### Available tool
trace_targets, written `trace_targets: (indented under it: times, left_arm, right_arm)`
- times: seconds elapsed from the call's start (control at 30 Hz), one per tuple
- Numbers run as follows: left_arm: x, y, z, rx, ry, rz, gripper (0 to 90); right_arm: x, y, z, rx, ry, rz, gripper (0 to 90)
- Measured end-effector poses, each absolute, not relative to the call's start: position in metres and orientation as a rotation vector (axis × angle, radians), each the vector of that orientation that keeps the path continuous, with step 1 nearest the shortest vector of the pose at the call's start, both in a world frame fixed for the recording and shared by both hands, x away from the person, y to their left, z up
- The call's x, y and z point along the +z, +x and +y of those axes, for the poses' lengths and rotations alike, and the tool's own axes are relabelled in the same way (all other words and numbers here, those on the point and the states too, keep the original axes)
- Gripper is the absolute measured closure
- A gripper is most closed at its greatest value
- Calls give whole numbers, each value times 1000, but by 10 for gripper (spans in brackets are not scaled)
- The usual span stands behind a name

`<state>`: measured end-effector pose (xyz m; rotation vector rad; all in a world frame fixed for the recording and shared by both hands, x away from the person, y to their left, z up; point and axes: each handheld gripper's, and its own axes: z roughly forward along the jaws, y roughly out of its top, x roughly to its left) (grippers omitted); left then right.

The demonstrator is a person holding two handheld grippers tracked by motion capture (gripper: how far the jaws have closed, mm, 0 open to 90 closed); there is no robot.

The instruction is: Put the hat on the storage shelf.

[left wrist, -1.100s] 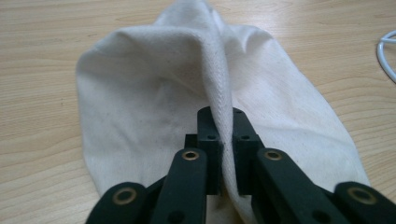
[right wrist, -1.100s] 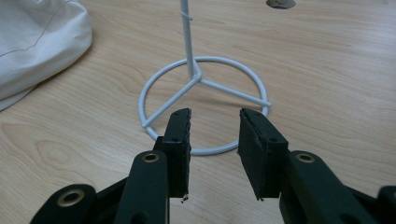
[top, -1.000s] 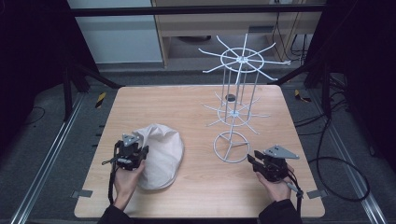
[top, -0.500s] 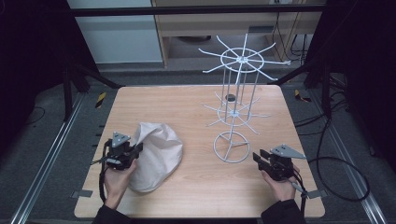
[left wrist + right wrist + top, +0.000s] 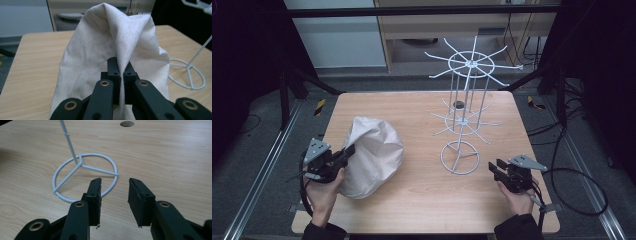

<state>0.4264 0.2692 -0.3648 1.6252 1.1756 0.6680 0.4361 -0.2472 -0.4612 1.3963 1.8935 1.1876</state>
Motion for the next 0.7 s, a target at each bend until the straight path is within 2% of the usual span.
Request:
trace_targets:
  times: [0.7]
  left_arm:
    - [-317,387,269,693,1430,954,883]
  right_arm:
    - [-464,439,-254,1134,1390,1861,579]
